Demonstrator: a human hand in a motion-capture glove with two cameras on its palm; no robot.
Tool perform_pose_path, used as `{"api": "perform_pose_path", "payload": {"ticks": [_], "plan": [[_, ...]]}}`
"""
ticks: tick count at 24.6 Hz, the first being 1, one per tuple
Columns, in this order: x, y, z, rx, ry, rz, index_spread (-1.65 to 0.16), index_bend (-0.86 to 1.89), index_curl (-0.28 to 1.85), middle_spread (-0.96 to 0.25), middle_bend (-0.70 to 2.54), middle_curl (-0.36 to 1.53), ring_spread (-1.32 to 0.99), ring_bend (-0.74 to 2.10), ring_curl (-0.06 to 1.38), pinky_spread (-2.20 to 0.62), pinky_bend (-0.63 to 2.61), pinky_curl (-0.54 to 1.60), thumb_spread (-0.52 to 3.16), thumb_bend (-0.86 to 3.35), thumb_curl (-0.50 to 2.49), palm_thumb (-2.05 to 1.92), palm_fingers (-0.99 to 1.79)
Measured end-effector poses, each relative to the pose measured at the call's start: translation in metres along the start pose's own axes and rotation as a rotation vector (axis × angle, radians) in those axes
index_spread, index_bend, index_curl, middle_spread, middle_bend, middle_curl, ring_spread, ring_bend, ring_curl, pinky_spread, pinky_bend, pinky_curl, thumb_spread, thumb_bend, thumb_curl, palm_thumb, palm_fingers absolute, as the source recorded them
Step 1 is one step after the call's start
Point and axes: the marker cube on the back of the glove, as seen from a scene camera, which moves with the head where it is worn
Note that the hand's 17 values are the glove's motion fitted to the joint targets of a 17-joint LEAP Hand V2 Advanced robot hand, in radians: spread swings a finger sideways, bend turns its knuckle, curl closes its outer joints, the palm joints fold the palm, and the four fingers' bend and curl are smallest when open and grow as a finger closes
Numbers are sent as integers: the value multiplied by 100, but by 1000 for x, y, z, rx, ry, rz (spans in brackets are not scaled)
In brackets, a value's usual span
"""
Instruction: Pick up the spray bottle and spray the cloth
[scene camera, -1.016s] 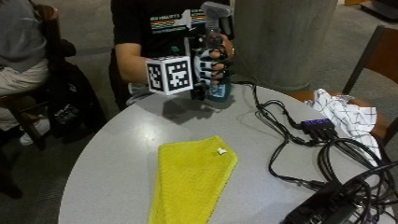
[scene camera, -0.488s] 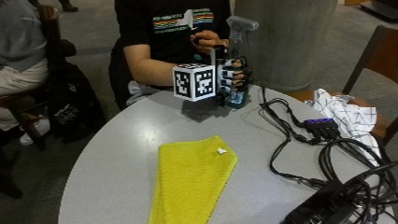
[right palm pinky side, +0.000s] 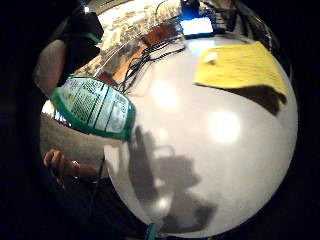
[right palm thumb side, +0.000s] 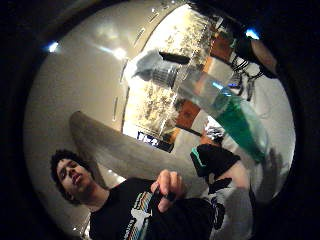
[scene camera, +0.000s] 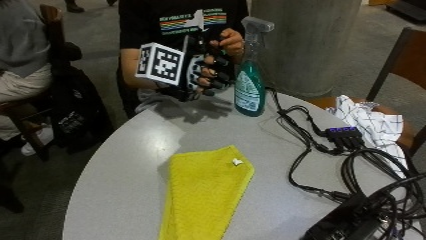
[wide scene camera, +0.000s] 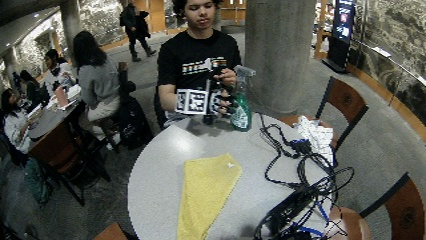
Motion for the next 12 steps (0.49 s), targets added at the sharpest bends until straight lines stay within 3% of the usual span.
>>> {"api": "perform_pose_path", "payload": {"ticks": [7, 12], "plan": [[41, 57, -73, 12, 318, 121, -33, 5, 32, -3, 31, 46, -5, 22, 37, 14, 40, 34, 95, -3, 39, 73, 56], [67, 85, -91, 41, 476, 163, -35, 16, 33, -3, 37, 47, -9, 15, 35, 13, 28, 31, 98, -3, 38, 72, 45]]}}
